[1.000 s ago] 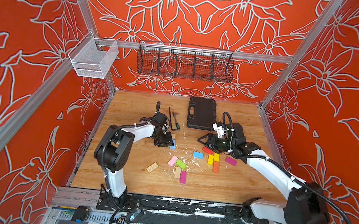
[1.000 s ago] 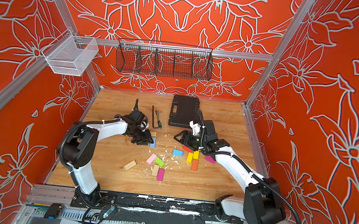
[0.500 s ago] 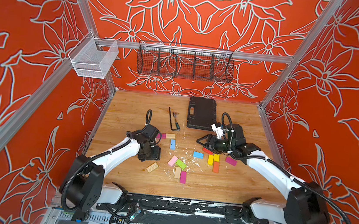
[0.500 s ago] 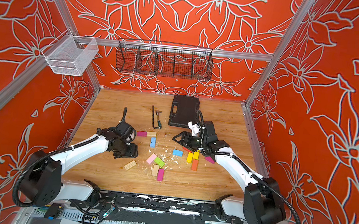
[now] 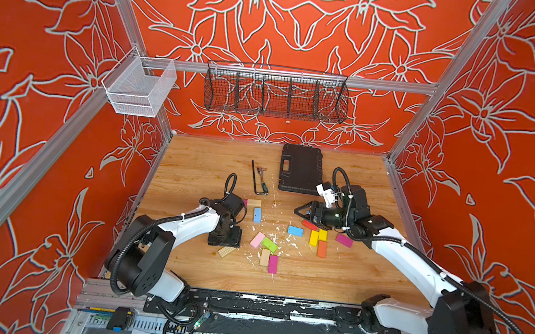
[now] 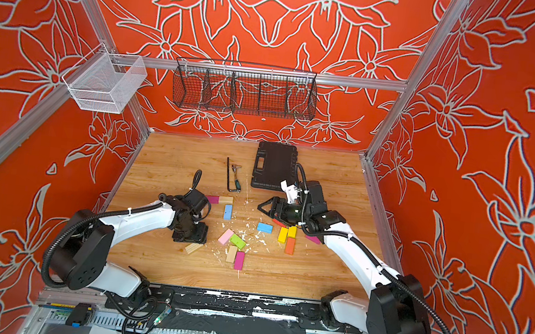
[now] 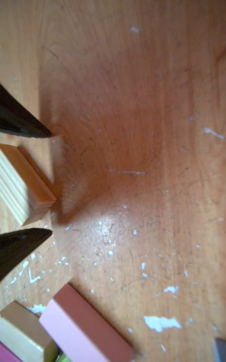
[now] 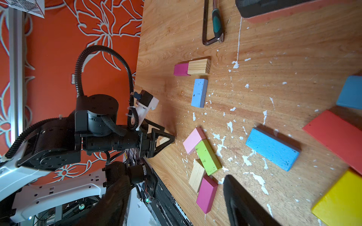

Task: Assemble the number 7 with building blocks
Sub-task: Place the object.

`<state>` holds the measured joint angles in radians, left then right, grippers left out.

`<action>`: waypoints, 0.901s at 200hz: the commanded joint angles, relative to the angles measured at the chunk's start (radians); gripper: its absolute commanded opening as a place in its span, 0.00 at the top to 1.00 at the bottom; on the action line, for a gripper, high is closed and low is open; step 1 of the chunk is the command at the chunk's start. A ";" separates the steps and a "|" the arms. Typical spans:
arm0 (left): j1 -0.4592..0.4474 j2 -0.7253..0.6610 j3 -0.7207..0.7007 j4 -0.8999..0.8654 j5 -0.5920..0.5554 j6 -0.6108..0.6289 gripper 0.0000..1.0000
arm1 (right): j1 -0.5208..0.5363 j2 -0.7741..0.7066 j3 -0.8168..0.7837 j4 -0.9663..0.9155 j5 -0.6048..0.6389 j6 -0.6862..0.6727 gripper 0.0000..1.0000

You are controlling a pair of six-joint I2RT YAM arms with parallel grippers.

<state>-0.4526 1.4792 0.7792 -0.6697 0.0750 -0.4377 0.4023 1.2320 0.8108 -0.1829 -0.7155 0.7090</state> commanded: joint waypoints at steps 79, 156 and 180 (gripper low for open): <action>-0.143 -0.013 -0.086 -0.027 0.014 -0.158 0.32 | -0.005 -0.038 -0.031 -0.010 0.021 -0.006 0.22; -0.188 -0.046 -0.147 -0.046 -0.026 -0.244 0.62 | -0.005 -0.058 -0.050 0.004 0.019 0.006 0.22; -0.187 -0.022 -0.134 -0.029 -0.012 -0.239 0.83 | -0.005 -0.075 -0.047 -0.013 0.028 -0.001 0.22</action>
<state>-0.6300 1.3914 0.6933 -0.6815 0.0151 -0.6533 0.4023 1.1934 0.7700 -0.1894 -0.7136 0.7105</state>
